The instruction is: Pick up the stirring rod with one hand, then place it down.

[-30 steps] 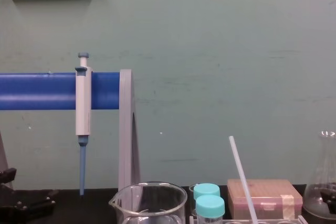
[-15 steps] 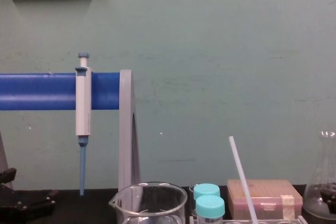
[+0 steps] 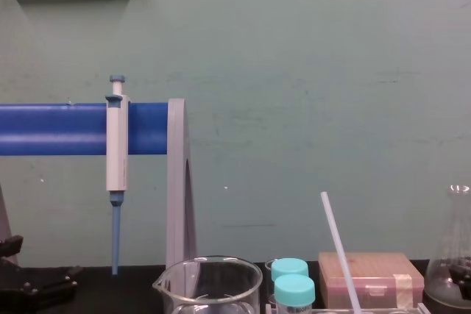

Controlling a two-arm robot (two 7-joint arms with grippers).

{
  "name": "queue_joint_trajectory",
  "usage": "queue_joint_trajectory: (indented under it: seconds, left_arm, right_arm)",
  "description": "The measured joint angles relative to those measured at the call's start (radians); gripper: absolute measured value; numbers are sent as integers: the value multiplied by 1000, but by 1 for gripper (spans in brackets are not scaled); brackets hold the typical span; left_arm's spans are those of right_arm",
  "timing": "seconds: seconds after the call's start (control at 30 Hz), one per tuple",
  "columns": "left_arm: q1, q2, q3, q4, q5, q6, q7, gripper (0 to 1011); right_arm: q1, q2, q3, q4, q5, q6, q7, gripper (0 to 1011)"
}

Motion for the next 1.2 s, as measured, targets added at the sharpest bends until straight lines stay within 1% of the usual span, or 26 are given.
queue_joint_trajectory:
  seconds: [0.1,0.2,0.27,0.3,0.4,0.47,0.5,0.53,0.6,0.63,0.73,0.77,0.83,0.87,0.93,0.97,1.03,1.07,1.2]
  left_arm:
    - [0,0,0,0,0,0,0,1000]
    - [0,0,0,0,0,0,0,1000]
    - [0,0,0,0,0,0,0,1000]
    - [0,0,0,0,0,0,0,1000]
    - [0,0,0,0,0,0,0,1000]
    - [0,0,0,0,0,0,0,1000]
    - [0,0,0,0,0,0,0,1000]
    - [0,0,0,0,0,0,0,1000]
    - [0,0,0,0,0,0,0,1000]
    - [0,0,0,0,0,0,0,1000]
    - [0,0,0,0,0,0,0,1000]
    - [0,0,0,0,0,0,0,1000]
    - [0,0,0,0,0,0,0,1000]
    - [0,0,0,0,0,0,0,1000]
    - [0,0,0,0,0,0,0,1000]
    - [0,0,0,0,0,0,0,1000]
    - [0,0,0,0,0,0,0,1000]
    - [0,0,0,0,0,0,0,1000]
    - [0,0,0,0,0,0,0,1000]
  right_arm:
    - [0,0,0,0,0,0,0,1003]
    - [1,-4,10,0,-2,-1,5,1003]
    - [4,-11,23,-3,15,1,21,1003]
    - [7,-17,33,-10,35,4,38,1003]
    - [13,-29,48,-23,68,9,69,1003]
    - [21,-47,63,-45,120,24,112,1003]
    - [21,-47,63,-45,120,24,112,1003]
    - [26,-56,69,-57,146,35,135,1003]
    - [31,-69,74,-68,176,50,162,1003]
    - [36,-80,78,-78,205,68,189,1003]
    - [44,-99,80,-90,244,97,224,1003]
    - [48,-111,81,-95,268,120,243,1003]
    - [52,-123,81,-99,286,143,257,1003]
    - [56,-135,80,-101,302,171,267,1003]
    - [59,-147,78,-101,316,195,276,1003]
    - [64,-159,77,-100,328,224,282,1003]
    - [70,-170,74,-94,335,249,284,1003]
    - [77,-180,71,-87,337,271,284,1003]
    - [94,-202,66,-65,340,305,293,1003]
